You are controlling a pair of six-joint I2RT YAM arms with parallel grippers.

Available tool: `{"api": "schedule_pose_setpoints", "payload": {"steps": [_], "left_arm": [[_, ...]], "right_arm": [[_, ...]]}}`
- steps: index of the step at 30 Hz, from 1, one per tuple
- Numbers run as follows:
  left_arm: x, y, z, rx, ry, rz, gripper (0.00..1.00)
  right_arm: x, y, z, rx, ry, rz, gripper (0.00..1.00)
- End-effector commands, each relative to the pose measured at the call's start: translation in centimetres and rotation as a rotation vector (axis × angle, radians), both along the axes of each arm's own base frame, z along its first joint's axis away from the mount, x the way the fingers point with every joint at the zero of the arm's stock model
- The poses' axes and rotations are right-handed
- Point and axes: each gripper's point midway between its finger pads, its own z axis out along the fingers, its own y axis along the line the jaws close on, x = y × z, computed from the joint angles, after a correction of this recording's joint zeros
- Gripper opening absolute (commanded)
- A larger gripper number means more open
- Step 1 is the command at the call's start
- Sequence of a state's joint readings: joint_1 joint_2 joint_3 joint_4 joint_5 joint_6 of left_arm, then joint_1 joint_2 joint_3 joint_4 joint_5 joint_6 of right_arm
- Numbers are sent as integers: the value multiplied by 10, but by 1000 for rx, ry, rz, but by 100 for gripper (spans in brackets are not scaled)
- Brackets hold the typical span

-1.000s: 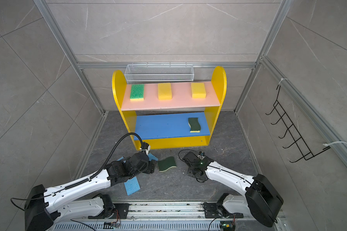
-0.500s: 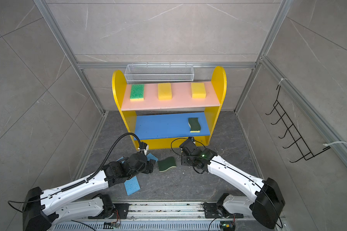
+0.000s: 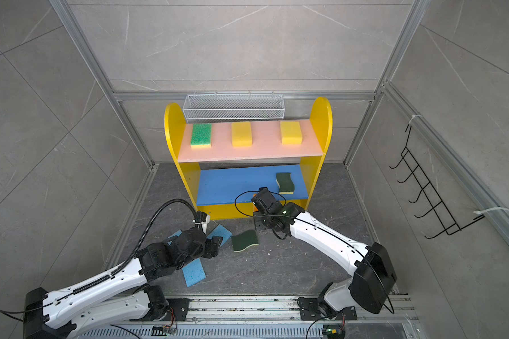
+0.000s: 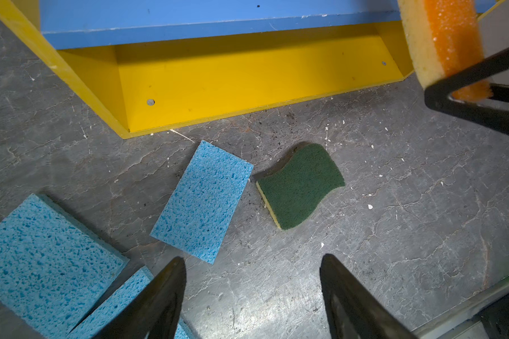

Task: Arrange cleaning sponges on a shelf
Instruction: Place the cleaning sponge at the shelf.

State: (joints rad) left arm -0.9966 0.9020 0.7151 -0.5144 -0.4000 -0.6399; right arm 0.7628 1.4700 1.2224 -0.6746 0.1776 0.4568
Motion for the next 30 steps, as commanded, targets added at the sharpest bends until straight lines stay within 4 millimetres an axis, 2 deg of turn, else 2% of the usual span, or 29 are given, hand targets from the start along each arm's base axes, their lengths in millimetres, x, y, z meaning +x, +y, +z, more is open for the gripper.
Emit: {"api": "schedule_pose_setpoints", "payload": {"steps": [1,9,15,30], "left_arm": [[-1,13,2,2,-10,48,74],[-3,21,4,4,-22,57,75],[-5,23,0,5,-19,55,75],[-6,27,-3,3,-20,60,75]], "right_arm": [[13,14,9,-1,-38,38,56],[39,34,13,-21,-70,57,55],[59,42,16,-63,-105,55,55],[105,38,18,-78,-136,-14,55]]}}
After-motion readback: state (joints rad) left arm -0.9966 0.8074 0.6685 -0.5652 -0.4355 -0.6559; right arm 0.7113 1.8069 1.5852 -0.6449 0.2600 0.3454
